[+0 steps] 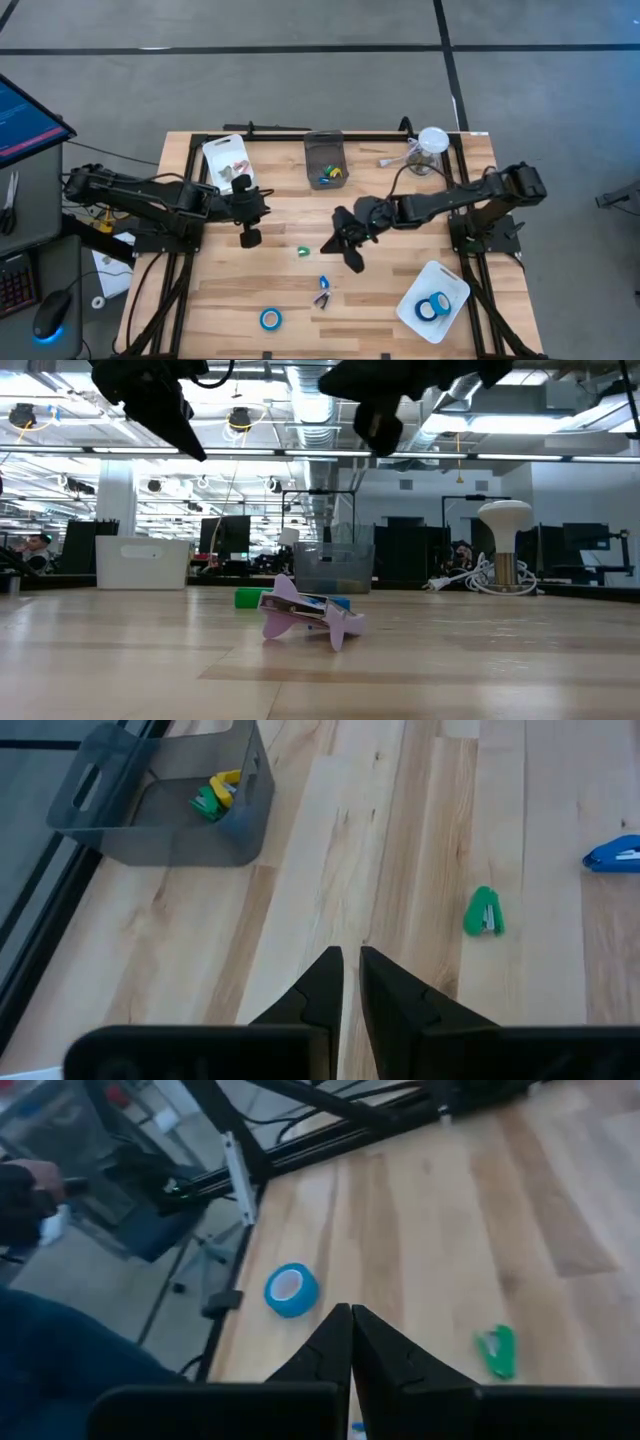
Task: Pick and place Stapler, Stapler remover, tape
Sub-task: Put the blue stapler into the black bin
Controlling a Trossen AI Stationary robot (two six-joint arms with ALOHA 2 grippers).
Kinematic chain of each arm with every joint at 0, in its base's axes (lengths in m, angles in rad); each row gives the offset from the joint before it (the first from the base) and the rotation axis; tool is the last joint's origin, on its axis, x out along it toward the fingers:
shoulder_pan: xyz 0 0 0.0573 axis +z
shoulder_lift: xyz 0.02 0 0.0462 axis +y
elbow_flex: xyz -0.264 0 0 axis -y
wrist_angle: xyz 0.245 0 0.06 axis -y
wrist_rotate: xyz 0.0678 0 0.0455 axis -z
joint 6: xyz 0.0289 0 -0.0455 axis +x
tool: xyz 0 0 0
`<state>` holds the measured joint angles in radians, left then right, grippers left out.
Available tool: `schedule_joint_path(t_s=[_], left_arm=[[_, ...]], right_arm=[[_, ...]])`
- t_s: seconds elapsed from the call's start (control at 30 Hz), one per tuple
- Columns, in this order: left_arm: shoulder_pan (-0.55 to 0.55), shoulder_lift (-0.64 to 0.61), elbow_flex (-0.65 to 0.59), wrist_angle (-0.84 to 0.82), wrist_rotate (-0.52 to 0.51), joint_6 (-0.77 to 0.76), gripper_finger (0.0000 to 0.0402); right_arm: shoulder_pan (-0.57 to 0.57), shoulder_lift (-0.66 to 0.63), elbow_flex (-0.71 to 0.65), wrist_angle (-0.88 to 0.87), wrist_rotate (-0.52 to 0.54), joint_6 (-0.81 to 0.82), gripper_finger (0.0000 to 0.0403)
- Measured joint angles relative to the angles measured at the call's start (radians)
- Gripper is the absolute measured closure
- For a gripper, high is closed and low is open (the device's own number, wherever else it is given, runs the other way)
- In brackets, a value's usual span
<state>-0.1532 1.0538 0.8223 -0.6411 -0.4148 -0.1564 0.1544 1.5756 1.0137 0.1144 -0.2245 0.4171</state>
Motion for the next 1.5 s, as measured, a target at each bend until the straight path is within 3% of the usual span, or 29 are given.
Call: schedule_joint_path(t_s=[0.37,0.5,0.6,0.77,0.97,1.07,1.3,1.5], left_arm=[[0.0,0.0,0.0,0.01,0.0,0.001,0.0371],[0.0,0.0,0.0,0.017,0.0,0.002,0.0371],[0.0,0.0,0.0,0.021,0.0,0.001,0.0371],[0.0,0.0,0.0,0.022,0.0,0.002,0.0371],[0.0,0.0,0.0,0.022,0.0,0.002,0.0371],[0.0,0.0,0.0,0.021,0.0,0.002,0.0371],[0.0,0.0,0.0,0.021,0.0,0.002,0.0371],[0.0,0.0,0.0,0.022,0.0,0.002,0.0371]], right_arm=[[0.029,0.095,0.136,0.092,-0.044,0.028,0.0403],[0.002,0.105,0.145,0.083,-0.184,0.14,0.0403],[0.0,0.107,0.143,-0.05,-0.099,0.173,0.0403],[0.036,0.138,0.22,-0.335,0.078,0.079,0.0403],[0.071,0.173,0.314,-0.445,0.201,0.05,0.0403],[0.079,0.2,0.337,-0.466,0.255,0.165,0.0403],[0.106,0.318,0.433,-0.552,0.268,0.423,0.0403],[0.139,0.444,0.653,-0.819,0.316,0.525,0.0403]])
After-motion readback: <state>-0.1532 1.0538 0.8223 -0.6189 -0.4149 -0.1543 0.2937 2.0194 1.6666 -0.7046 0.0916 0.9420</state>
